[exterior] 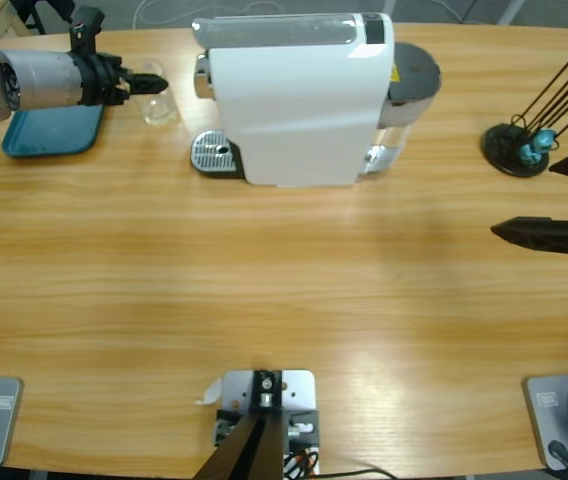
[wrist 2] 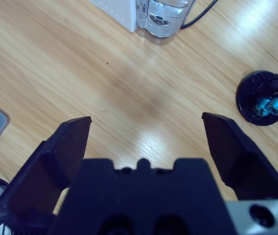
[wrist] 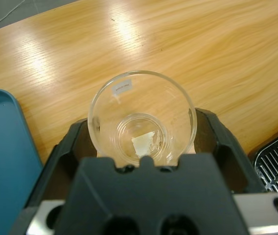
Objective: Pour coffee
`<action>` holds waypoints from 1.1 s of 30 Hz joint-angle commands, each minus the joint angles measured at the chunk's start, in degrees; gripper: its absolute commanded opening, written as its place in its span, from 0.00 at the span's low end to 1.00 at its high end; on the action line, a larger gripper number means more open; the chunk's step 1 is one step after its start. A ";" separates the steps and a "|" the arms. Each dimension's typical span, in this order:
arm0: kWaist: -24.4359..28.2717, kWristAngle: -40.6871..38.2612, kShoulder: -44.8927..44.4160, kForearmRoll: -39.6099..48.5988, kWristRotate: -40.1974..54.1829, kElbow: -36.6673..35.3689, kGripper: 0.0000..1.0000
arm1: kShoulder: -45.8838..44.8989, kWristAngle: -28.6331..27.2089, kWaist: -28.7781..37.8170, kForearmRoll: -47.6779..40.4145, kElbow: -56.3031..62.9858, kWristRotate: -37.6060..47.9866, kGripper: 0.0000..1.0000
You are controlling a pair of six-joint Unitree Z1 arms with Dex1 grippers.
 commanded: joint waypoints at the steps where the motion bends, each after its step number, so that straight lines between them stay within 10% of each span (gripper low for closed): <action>1: -1.57 -1.07 -8.72 8.56 2.15 1.96 0.64 | -1.61 0.27 -0.67 -1.46 2.56 -0.65 1.00; 8: -7.48 -4.18 -20.52 23.31 6.65 1.96 0.64 | -2.89 -0.08 -0.67 -1.67 2.79 -0.66 1.00; 33: -13.82 -7.33 -6.46 14.82 13.23 0.47 0.58 | -6.41 -0.52 -0.67 -1.43 3.48 -0.84 0.99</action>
